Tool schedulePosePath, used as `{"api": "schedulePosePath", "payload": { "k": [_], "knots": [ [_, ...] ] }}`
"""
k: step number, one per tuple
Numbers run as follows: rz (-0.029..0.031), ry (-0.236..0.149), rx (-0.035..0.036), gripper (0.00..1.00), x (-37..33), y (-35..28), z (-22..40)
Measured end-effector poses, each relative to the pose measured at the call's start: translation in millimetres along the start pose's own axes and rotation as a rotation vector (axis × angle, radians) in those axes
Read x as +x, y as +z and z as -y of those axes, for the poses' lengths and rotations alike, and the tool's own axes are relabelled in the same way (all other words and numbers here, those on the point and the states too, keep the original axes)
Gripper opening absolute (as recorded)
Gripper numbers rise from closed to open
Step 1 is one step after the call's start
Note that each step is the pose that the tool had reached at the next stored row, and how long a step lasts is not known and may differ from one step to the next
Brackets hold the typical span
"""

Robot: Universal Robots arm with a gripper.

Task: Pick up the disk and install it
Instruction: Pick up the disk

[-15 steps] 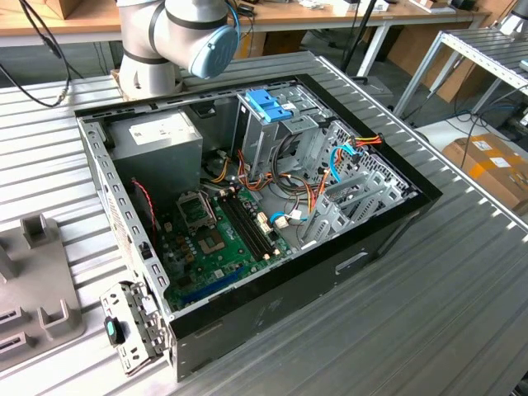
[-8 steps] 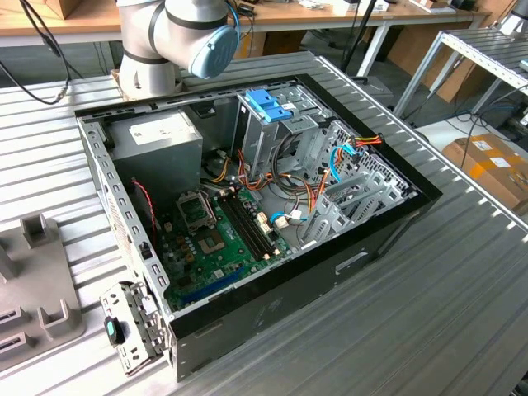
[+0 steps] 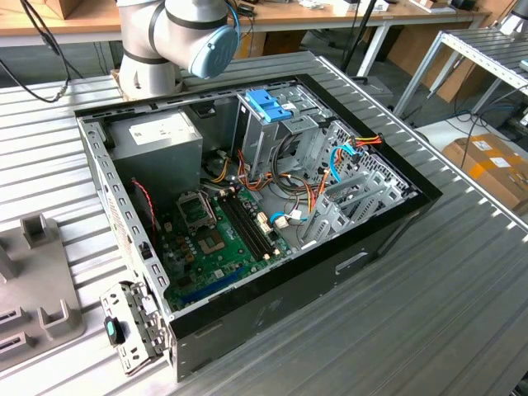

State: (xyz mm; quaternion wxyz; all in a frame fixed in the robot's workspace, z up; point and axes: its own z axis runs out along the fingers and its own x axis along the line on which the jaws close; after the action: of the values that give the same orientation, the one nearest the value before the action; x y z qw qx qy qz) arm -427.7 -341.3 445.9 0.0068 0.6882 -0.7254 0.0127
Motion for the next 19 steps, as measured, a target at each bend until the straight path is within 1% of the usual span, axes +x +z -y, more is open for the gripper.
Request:
{"api": "schedulePosePath", "payload": {
  "k": [2,3,6,8,10,14,19],
  "knots": [
    [0.0,0.0,-0.0001,0.35,0.2,-6.0,0.0],
    [0.0,0.0,0.0,0.35,0.3,-11.6,0.1],
    [0.0,0.0,0.0001,0.35,0.6,-20.9,0.1],
    [0.0,0.0,-0.0001,0.35,0.7,-25.5,0.2],
    [0.0,0.0,0.0,0.35,0.8,-28.9,0.2],
    [0.0,0.0,0.0,0.35,0.9,-32.9,0.3],
    [0.0,0.0,0.0,0.35,0.9,-33.3,0.3]
  ]
}}
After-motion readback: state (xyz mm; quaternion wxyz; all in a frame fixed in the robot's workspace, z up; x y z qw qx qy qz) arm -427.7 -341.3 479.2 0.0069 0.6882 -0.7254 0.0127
